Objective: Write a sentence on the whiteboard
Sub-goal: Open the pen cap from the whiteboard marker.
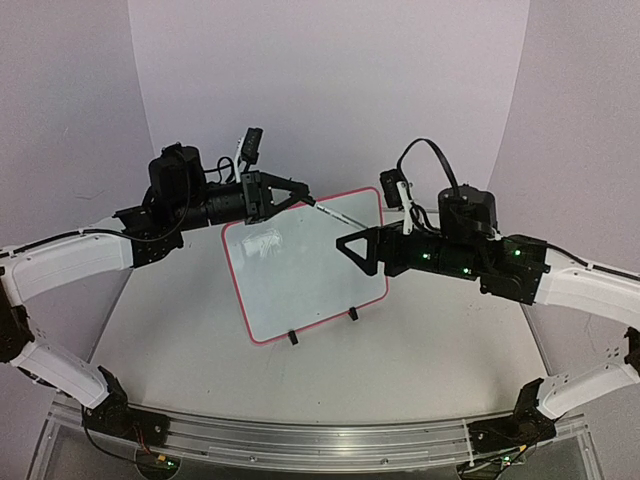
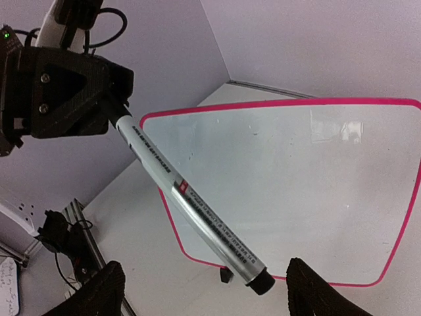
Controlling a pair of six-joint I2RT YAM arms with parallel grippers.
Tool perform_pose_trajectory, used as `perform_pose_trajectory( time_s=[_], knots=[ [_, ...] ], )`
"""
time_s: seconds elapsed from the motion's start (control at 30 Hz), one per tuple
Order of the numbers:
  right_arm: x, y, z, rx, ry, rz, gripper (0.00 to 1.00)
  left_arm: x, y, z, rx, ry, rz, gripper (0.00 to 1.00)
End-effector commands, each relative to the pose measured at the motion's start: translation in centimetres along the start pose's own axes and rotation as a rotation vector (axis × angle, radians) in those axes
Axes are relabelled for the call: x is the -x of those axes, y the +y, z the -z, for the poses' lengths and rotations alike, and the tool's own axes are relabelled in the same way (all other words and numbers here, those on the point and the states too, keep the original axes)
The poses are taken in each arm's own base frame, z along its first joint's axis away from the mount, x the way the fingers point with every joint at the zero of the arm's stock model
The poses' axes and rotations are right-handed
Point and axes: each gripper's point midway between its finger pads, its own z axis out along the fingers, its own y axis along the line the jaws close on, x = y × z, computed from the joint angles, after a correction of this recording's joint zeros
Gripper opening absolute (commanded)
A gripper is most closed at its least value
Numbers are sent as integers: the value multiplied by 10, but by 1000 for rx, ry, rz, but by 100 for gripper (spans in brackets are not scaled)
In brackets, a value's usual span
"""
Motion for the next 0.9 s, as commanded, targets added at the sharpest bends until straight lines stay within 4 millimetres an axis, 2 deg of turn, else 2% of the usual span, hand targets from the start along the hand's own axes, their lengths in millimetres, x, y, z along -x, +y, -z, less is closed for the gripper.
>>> perform_pose_trajectory(
  time_s=[0.0,0.13,0.27,0.57,0.87],
  knots=[
    [45,13,6,140,-195,-143,81,25,-33,11,-114,-109,-27,0],
    [53,15,13,267,-228,-211,80,24,-34,13,-120,-113,-18,0],
    [61,27,18,403,-238,-241,77,24,-36,12,-141,-113,-9,0],
    [78,46,22,531,-263,-258,66,22,-40,9,-178,-99,0,0],
    [77,49,15,561,-242,-275,44,21,-39,5,-181,-81,8,0]
  ],
)
